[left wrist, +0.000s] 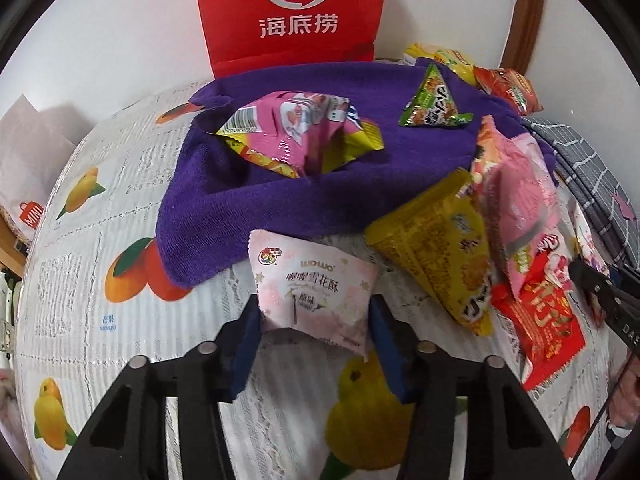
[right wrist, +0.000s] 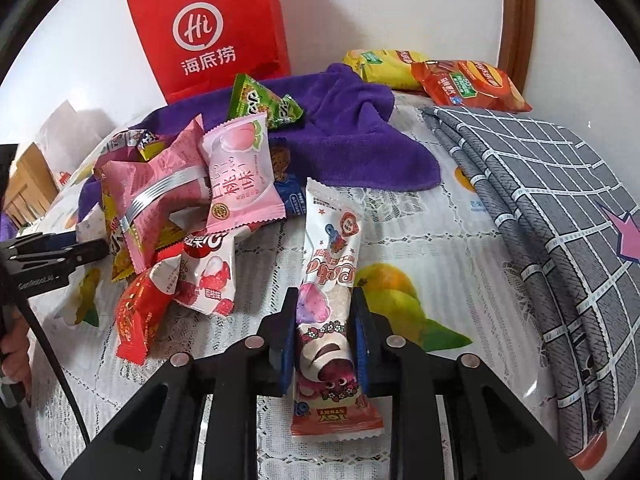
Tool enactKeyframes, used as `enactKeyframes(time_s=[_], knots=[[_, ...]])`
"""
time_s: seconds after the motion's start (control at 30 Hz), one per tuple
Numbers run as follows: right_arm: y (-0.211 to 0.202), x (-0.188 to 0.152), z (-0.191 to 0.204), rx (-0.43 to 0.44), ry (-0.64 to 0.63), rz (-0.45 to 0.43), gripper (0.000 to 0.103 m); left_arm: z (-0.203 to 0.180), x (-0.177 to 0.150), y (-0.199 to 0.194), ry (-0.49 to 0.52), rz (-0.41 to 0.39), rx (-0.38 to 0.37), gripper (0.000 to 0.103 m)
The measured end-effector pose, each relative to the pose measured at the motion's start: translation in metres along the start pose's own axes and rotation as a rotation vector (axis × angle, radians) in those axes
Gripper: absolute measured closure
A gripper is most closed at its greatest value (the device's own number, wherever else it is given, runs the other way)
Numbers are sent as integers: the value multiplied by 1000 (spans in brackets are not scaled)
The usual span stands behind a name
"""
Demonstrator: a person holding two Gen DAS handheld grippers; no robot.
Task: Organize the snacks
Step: 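Grasp the pink-white pastry packet with the left tool while the right tool lifts the stick snack, then carry the pastry packet and stick snack in both tools over the purple towel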
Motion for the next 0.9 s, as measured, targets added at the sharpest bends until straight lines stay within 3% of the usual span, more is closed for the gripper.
enactKeyframes(time_s=[0.27,0.43,0.6,0.9], knots=[[-11,-6,0,75,100,41,82,0,-8,-15,-18,8,-33,60],[-29,4,3,69,80,25,82,6,0,-34,-56,-11,-33,60],[-56,33,4,84,66,-29,82,12,21,-60,-104,-55,-67,60],[-91,111,-9,42,59,-115,82,21,91,-95,-134,-156,-24,60]])
Point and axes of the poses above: each gripper's, at about its wrist camera, not at the fingertips, and y roughly the way its jaws point, z to its left, x to its top, the point moved 10 cm from there along y, roughly the way its jaws point, and after that the axes turned 8 degrees about -y, right-handed, at the moved point
